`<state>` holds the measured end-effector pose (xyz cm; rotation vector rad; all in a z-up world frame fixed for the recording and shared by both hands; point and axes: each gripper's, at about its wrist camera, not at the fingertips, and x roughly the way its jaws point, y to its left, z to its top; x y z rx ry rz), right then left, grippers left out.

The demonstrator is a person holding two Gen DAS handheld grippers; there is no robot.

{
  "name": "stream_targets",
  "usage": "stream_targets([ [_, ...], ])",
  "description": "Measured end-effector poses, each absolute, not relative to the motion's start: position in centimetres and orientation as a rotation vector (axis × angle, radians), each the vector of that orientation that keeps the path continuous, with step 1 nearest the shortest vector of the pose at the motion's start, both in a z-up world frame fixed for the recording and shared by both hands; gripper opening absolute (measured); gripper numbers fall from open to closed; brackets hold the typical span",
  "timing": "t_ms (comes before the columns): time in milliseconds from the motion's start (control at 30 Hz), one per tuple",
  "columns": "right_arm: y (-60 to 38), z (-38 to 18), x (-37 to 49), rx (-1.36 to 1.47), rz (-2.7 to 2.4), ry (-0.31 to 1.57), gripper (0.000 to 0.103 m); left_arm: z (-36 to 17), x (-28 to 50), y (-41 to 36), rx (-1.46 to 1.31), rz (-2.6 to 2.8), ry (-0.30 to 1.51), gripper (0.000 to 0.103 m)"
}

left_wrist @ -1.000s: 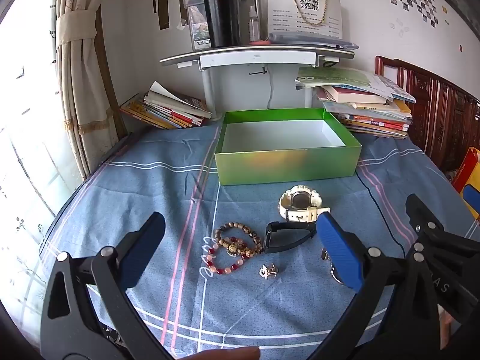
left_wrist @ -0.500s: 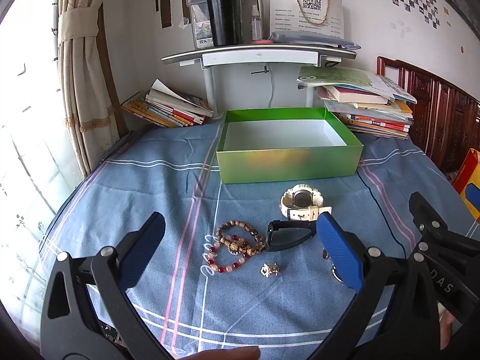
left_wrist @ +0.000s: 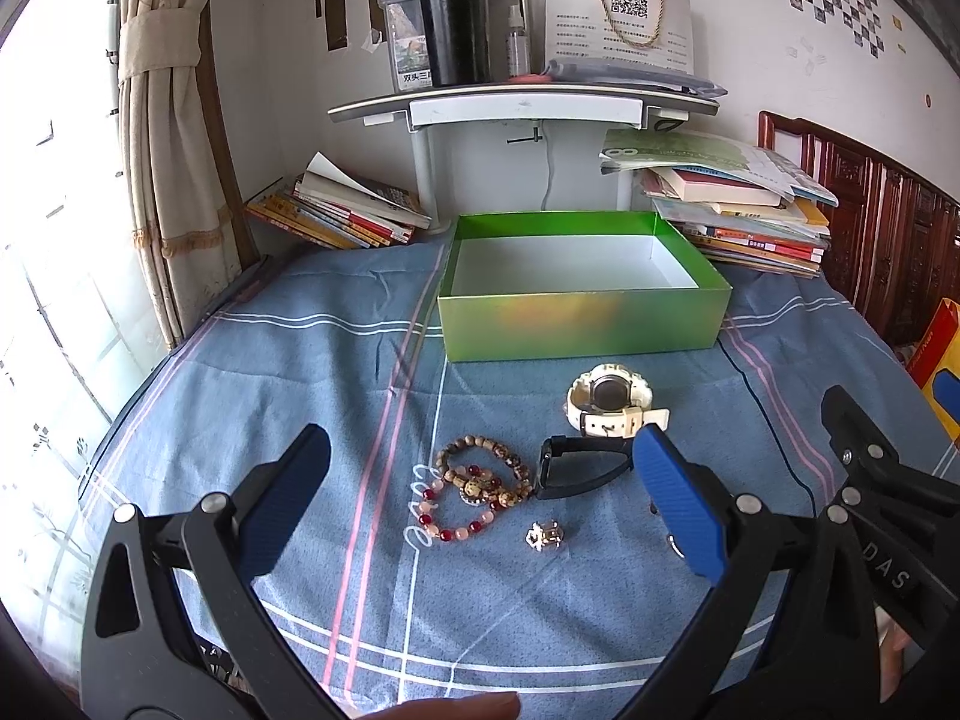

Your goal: Organize jewelry

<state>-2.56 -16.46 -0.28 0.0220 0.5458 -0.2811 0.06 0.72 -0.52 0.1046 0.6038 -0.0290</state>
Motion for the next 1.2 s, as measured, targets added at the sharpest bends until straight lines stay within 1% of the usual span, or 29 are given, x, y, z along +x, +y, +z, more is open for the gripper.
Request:
stream_targets([
  [1200, -16.50, -0.78, -2.59, 0.025, -0.280, 0.554, 0.101, -0.85, 0.06, 0.80, 0.105, -0.029, 0.611, 0.100],
])
